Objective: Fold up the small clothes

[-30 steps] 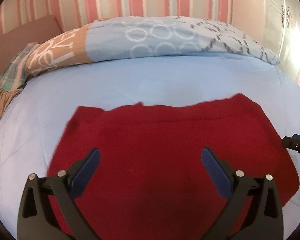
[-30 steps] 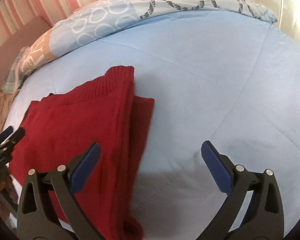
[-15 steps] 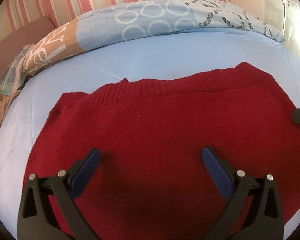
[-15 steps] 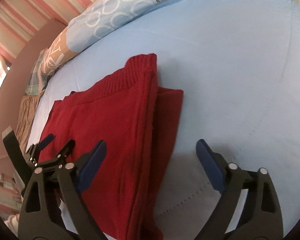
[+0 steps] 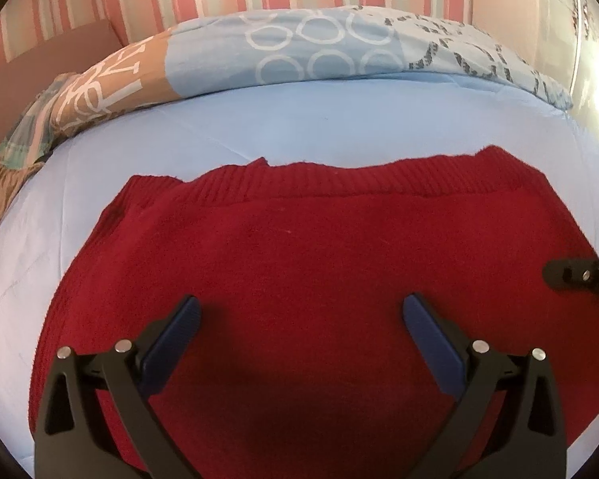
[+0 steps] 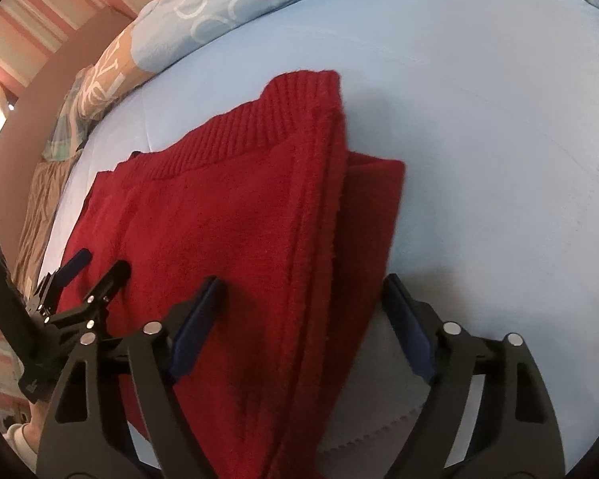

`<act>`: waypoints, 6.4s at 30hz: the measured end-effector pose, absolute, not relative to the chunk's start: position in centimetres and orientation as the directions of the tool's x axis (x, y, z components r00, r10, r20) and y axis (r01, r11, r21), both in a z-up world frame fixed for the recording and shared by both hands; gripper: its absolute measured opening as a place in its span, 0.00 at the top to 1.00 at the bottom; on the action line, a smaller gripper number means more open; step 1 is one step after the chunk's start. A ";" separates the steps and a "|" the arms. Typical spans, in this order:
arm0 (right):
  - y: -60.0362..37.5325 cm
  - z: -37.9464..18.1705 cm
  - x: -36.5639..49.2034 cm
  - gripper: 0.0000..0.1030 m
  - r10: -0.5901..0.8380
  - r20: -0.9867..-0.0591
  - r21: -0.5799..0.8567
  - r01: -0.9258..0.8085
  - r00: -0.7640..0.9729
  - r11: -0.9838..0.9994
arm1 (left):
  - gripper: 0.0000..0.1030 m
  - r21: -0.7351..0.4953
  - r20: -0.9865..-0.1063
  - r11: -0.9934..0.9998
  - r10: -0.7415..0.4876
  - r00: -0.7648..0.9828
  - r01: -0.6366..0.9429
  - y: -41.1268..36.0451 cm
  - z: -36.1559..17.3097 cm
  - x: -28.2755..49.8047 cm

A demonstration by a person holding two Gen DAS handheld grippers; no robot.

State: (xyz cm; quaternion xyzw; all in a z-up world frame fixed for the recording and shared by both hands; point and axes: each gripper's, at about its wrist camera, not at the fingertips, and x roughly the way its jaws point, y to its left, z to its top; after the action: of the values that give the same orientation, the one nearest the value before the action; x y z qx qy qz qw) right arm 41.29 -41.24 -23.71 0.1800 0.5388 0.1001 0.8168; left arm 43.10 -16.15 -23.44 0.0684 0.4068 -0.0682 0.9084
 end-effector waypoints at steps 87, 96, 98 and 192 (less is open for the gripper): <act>-1.6 -6.1 39.6 0.03 0.179 -0.658 0.086 -0.163 0.731 0.983 | 0.01 0.001 -0.650 0.997 0.063 0.758 -0.082 21.8 -14.1 38.2; -5.1 -13.4 31.4 0.06 0.206 -0.657 -0.130 -0.377 0.725 0.917 | 0.01 -0.001 -0.655 1.000 -0.001 0.756 0.000 16.6 -12.4 36.6; -4.7 -14.8 31.4 0.13 0.164 -0.663 -0.161 -0.354 0.730 0.921 | 0.01 0.010 -0.661 1.000 0.000 0.750 0.008 16.0 -12.5 36.5; -22.2 -16.0 36.0 0.05 0.123 -0.715 0.136 -0.035 0.689 0.990 | 0.02 -0.111 -0.726 0.973 -0.218 0.653 0.201 4.8 -12.8 42.2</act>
State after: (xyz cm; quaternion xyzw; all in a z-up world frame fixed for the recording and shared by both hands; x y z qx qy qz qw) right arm 35.95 -22.19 -16.02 0.0558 0.3921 0.0430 0.9172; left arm 42.23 4.80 -12.79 -0.0103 0.4006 -0.1151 0.9089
